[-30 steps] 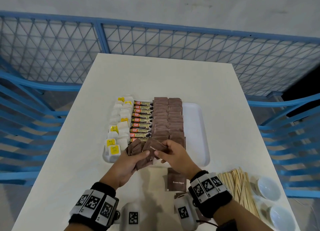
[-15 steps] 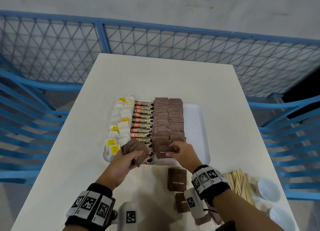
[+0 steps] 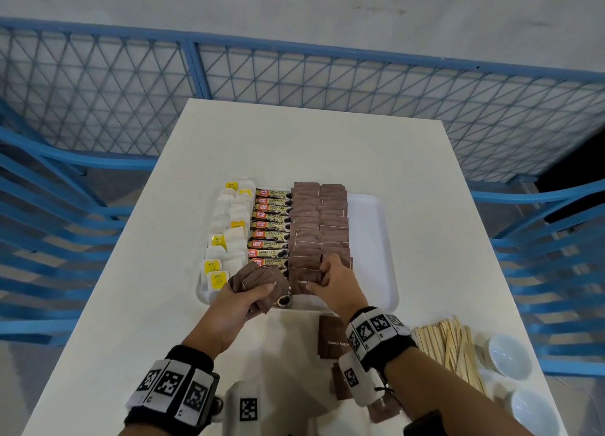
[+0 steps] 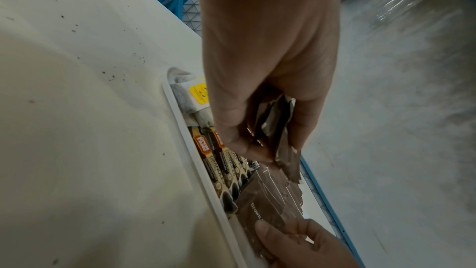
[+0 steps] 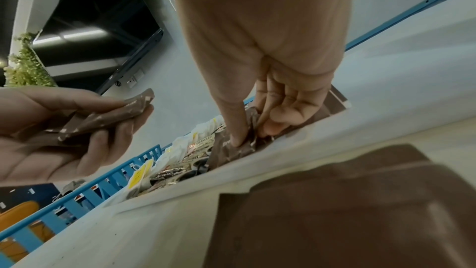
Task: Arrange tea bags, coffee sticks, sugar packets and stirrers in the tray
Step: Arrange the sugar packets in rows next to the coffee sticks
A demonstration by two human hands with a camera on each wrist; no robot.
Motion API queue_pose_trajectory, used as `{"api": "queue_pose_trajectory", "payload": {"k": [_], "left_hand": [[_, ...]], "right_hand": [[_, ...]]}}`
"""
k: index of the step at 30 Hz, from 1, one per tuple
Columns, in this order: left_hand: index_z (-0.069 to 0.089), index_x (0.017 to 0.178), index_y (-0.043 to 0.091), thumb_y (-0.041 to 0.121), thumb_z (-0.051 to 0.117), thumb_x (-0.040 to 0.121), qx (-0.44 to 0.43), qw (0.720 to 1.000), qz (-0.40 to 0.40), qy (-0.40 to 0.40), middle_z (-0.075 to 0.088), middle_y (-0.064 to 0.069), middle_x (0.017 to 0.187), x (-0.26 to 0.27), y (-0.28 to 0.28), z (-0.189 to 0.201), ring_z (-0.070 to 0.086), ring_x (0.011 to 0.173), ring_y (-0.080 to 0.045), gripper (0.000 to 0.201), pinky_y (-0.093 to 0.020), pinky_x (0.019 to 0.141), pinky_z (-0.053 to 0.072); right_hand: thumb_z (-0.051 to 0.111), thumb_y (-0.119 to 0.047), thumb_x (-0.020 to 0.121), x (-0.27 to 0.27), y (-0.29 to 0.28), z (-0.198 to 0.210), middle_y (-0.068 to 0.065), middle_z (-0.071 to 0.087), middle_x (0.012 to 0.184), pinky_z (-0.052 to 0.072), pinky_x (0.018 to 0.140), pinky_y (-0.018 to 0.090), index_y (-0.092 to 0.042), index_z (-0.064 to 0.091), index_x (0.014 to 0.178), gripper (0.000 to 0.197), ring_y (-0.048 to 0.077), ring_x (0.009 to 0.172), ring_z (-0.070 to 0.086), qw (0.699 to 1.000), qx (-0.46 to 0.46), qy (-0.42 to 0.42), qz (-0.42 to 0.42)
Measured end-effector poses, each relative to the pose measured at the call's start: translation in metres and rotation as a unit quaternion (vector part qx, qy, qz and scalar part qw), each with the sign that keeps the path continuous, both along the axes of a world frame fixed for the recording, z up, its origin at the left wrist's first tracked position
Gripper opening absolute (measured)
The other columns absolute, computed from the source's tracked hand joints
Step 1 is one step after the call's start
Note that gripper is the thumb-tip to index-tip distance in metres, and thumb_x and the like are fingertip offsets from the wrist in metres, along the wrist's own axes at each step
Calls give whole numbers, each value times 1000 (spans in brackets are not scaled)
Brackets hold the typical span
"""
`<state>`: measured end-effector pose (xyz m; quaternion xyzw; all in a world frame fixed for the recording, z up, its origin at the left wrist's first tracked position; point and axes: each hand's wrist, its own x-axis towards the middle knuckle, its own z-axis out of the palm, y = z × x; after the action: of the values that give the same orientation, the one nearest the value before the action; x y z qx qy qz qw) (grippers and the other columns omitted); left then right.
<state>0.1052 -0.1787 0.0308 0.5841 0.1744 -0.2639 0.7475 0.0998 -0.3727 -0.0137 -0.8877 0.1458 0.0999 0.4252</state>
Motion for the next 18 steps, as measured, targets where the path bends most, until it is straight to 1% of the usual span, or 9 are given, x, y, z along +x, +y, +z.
{"api": "queue_pose_trajectory", "payload": {"k": [1,3,5,7,9,11,12,15,18], "left_hand": [[64,103,13,-5,61,83,-2,1000,-1,0,69,-4,87,0,0,0,63,84,-15,27,-28,73,51],[63,106,12,-5,62,82,-10,1000,-5,-3,69,-5,93,0,0,0,64,88,-15,30,-26,72,53],[63,106,11,-6,64,80,-10,1000,-11,-11,69,-6,97,0,0,0,65,90,-16,30,-23,67,54],[63,100,12,-7,65,79,-2,1000,-14,-19,69,-5,92,0,-1,2,66,84,-14,28,-20,62,53],[64,96,13,-7,66,78,5,1000,-16,-21,70,-3,85,0,-2,2,66,76,-11,27,-19,59,52],[65,92,17,-6,68,77,16,999,-24,-22,71,3,77,-2,-4,2,65,70,-8,27,-17,57,51],[65,90,18,-5,68,77,22,999,-29,-22,70,4,75,-2,-4,2,65,68,-7,27,-17,57,50],[66,89,17,-5,68,77,26,999,-40,-25,71,2,77,-3,-4,3,66,66,-5,25,-17,55,50],[66,90,15,-4,67,79,21,999,-23,-15,71,0,79,-4,-5,3,68,68,-6,21,-17,54,51]], "right_hand": [[73,-19,77,-1,1,0,-3,50,76,41,66,26,-14,40,95,39,10,66,47,1000,-10,-9,1],[70,-26,80,-3,2,2,1,50,95,43,73,26,-14,43,102,37,15,82,48,998,-50,-39,3],[63,-31,86,-5,5,8,-1,47,101,40,76,17,-12,47,107,32,11,86,46,995,-54,-85,13],[55,-33,91,-6,10,21,-2,50,98,37,73,10,-12,53,106,25,4,80,46,994,-3,-99,35],[52,-34,93,-7,15,31,-4,59,94,39,72,11,-14,59,104,24,-1,79,51,991,86,-75,63],[57,-30,91,-8,18,35,-11,63,91,43,72,10,-17,63,105,20,-4,79,56,981,164,-43,90],[61,-26,89,-8,19,34,-12,64,88,44,68,9,-16,63,104,18,-6,76,58,977,187,-32,99],[66,-14,85,-9,19,33,-4,63,77,45,55,12,-7,64,94,12,0,64,56,970,221,-15,104],[67,-7,83,-14,15,33,-4,62,73,49,56,14,-9,62,87,7,0,59,58,962,253,8,106]]}}
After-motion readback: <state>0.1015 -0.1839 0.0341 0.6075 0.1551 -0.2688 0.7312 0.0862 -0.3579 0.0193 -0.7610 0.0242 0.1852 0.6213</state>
